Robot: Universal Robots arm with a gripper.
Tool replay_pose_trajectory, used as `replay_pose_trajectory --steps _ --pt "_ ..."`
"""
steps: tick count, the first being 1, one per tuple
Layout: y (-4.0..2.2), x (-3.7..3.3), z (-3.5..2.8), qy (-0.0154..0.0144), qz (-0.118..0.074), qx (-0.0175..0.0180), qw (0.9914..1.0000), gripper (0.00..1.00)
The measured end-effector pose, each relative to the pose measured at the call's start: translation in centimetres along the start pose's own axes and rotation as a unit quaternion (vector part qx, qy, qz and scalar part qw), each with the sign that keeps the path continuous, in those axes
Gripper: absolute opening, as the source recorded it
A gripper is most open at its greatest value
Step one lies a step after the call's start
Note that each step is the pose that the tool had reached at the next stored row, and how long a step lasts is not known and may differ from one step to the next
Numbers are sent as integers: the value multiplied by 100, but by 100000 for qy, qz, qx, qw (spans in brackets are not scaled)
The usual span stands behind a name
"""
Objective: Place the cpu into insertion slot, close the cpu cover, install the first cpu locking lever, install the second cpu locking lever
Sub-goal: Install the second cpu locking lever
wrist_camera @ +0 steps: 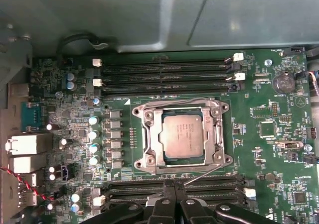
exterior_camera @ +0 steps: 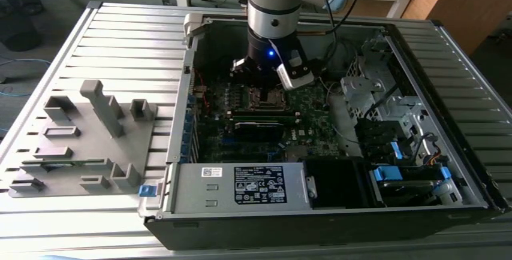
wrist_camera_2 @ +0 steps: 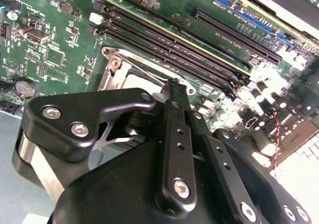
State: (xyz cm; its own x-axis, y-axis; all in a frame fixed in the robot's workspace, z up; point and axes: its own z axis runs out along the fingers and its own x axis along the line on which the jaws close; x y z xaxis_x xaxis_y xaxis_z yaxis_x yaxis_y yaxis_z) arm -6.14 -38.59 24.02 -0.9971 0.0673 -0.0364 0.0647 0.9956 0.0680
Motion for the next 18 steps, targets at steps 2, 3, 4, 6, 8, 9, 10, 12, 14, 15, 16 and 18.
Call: replay_pose_trajectory --steps 2,3,4,6,8,9,10,12,14,15,16,18 --pt "0 0 0 6 -3 4 100000 11" --pt "-1 0 0 6 -7 6 100000 11" --pt "-1 1 0 12 -4 1 100000 11" --pt "-1 2 5 650 47 34 99998 11" --pt "-1 2 3 843 58 63 99996 11" --pt "-1 2 4 849 64 63 99996 11" --pt "-1 1 4 1135 76 79 99994 11" --pt "-1 1 4 1415 92 97 99990 11" --pt "-1 1 4 1424 94 97 99990 11" --pt "-1 1 4 1427 95 95 99990 11" --pt "-1 1 7 1426 96 90 99990 11" --pt "-1 2 15 1421 90 81 99990 11"
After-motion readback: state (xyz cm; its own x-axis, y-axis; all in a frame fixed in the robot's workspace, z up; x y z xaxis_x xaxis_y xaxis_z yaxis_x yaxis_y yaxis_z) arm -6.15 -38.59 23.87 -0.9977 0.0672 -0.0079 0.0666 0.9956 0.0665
